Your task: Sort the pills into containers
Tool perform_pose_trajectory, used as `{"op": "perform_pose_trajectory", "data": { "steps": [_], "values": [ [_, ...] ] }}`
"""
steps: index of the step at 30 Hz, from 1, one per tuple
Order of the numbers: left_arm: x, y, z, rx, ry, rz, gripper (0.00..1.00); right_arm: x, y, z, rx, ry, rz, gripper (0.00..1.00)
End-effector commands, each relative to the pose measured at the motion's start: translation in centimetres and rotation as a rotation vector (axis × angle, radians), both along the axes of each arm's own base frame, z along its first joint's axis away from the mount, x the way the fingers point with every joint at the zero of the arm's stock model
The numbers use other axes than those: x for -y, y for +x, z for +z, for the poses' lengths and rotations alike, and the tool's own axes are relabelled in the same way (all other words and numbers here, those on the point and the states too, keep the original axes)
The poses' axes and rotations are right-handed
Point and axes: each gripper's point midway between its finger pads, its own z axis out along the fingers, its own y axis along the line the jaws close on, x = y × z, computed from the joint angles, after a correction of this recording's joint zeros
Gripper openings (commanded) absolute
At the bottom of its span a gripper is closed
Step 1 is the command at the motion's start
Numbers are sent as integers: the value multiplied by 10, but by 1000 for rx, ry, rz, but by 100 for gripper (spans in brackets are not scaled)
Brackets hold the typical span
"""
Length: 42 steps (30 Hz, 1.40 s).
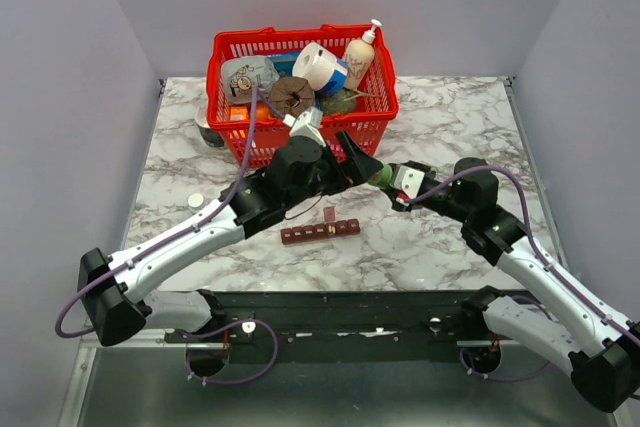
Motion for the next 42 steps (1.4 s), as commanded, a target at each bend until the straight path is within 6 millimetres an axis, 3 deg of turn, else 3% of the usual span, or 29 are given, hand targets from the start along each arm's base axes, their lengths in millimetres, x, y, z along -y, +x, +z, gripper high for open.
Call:
{"op": "perform_pose_trajectory", "data": {
  "steps": [1, 8, 14, 15, 17, 24, 27, 28, 31, 32, 36, 39, 41, 42],
  "values": [
    [3, 4, -15, -34, 108, 71, 99, -1, 5, 16, 81, 21, -13, 1],
    [14, 4, -20, -25, 126, 71, 96, -3, 3, 17, 69, 31, 0, 0],
    [18, 7, -21, -13, 144, 63, 80, -4, 1, 18, 62, 37, 5, 0],
    [19, 7, -24, -13, 147, 56, 70, -4, 0, 17, 58, 36, 10, 1],
    [24, 4, -24, -6, 138, 25, 60, -5, -2, 15, 42, 41, 15, 1],
    [32, -9, -26, 76, 143, -103, 12, -7, -7, 14, -20, 70, 17, 1],
    [39, -25, -24, 193, 153, -257, 4, -13, -19, 13, -93, 101, 61, 1],
    [45, -45, -25, 308, 185, -437, 4, -16, -24, 12, -127, 111, 82, 1],
    [46, -75, -32, 498, 183, -736, 0, -28, -53, 9, -247, 135, 218, 1],
    [44, -94, -33, 513, 152, -858, 0, -32, -62, 10, -280, 143, 263, 1],
    [21, -125, -63, 535, 229, -1158, 0, -41, -110, 20, -432, 188, 485, 1],
    [2, -141, -74, 643, 265, -1278, 0, -44, -128, 28, -536, 221, 569, 1],
    [-2, -140, -77, 704, 291, -1293, 0, -45, -136, 29, -618, 235, 594, 1],
    [-4, -136, -78, 740, 320, -1272, 9, -45, -138, 30, -635, 242, 606, 1]
  ]
}}
